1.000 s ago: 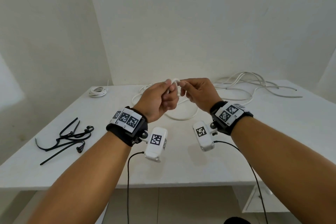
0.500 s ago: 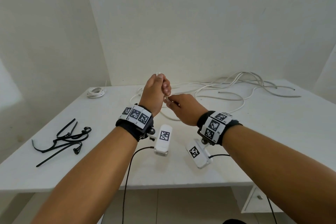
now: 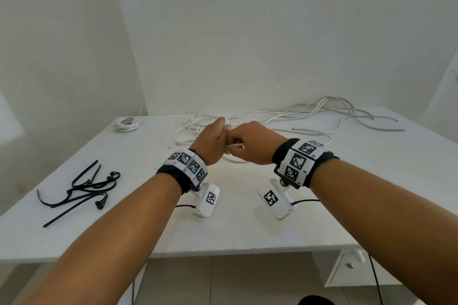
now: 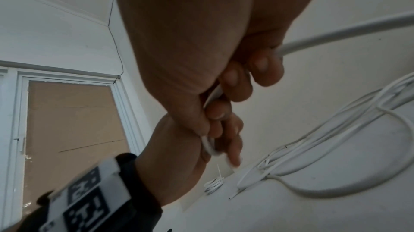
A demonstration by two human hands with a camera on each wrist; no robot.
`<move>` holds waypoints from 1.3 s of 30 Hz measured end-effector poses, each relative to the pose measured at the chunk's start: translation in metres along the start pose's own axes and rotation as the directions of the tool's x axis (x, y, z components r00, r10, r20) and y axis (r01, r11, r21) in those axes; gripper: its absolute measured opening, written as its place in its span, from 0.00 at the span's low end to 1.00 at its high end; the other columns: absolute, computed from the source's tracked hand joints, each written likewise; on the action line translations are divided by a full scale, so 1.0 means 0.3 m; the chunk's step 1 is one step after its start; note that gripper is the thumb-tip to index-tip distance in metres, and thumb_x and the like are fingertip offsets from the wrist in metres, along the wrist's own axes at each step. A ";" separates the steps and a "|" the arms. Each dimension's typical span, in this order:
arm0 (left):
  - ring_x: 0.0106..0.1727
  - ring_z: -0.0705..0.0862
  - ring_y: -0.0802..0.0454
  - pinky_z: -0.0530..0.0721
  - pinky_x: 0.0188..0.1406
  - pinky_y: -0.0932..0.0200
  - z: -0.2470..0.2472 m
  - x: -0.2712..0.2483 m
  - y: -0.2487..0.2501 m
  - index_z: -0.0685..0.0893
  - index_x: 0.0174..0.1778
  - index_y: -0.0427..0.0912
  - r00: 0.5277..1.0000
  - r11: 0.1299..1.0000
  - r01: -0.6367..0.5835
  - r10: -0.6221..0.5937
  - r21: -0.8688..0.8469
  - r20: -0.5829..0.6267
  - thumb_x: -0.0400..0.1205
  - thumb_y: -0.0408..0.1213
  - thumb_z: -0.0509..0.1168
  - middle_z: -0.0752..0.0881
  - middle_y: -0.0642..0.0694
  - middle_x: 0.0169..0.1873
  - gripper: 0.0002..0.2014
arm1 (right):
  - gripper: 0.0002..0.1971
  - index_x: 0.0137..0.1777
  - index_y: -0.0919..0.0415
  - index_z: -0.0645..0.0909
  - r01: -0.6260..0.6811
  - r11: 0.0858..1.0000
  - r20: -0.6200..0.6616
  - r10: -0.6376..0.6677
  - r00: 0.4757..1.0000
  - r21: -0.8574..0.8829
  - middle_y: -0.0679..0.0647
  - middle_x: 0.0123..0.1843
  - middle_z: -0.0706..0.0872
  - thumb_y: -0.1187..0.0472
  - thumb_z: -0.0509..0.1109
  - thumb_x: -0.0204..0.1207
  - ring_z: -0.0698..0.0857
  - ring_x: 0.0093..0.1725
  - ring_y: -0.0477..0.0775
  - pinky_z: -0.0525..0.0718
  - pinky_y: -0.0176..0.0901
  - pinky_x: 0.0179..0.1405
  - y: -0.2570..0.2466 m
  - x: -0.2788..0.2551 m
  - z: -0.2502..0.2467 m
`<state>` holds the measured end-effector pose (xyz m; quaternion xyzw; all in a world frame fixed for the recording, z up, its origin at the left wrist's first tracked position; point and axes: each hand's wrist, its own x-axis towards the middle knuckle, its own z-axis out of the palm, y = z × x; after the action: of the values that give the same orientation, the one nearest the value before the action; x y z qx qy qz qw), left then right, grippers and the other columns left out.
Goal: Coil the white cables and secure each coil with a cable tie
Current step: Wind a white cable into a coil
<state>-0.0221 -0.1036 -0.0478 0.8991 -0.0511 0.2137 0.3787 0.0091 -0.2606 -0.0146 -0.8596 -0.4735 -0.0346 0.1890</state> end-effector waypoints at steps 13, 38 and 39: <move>0.23 0.59 0.53 0.60 0.21 0.63 -0.040 -0.040 0.009 0.65 0.28 0.46 0.963 0.940 0.157 -0.078 -0.301 0.259 0.87 0.50 0.51 0.64 0.50 0.23 0.22 | 0.04 0.43 0.52 0.91 0.022 0.977 -0.167 0.015 0.986 0.214 0.42 0.38 0.91 0.53 0.80 0.73 0.87 0.41 0.39 0.83 0.33 0.41 0.091 0.022 -0.110; 0.24 0.66 0.53 0.72 0.27 0.59 -0.018 -0.012 0.165 0.69 0.40 0.41 0.997 0.384 0.018 -0.077 -0.923 -0.012 0.91 0.36 0.47 0.70 0.50 0.26 0.14 | 0.24 0.29 0.39 0.77 -0.010 0.896 -0.283 0.150 0.947 0.443 0.46 0.26 0.77 0.57 0.56 0.88 0.72 0.22 0.40 0.69 0.32 0.29 0.061 0.007 0.061; 0.24 0.67 0.53 0.72 0.27 0.59 -0.017 -0.005 0.166 0.69 0.39 0.41 0.996 0.366 -0.006 -0.084 -0.930 -0.040 0.91 0.36 0.47 0.71 0.50 0.26 0.14 | 0.22 0.30 0.43 0.77 -0.022 0.904 -0.263 0.148 0.953 0.428 0.47 0.26 0.78 0.54 0.56 0.88 0.72 0.21 0.39 0.70 0.33 0.28 0.060 0.006 0.060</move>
<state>-0.0377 -0.1353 -0.0125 0.5219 -0.1261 0.1748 0.8253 0.0228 -0.2615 -0.0362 -0.8043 -0.3987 -0.0487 0.4379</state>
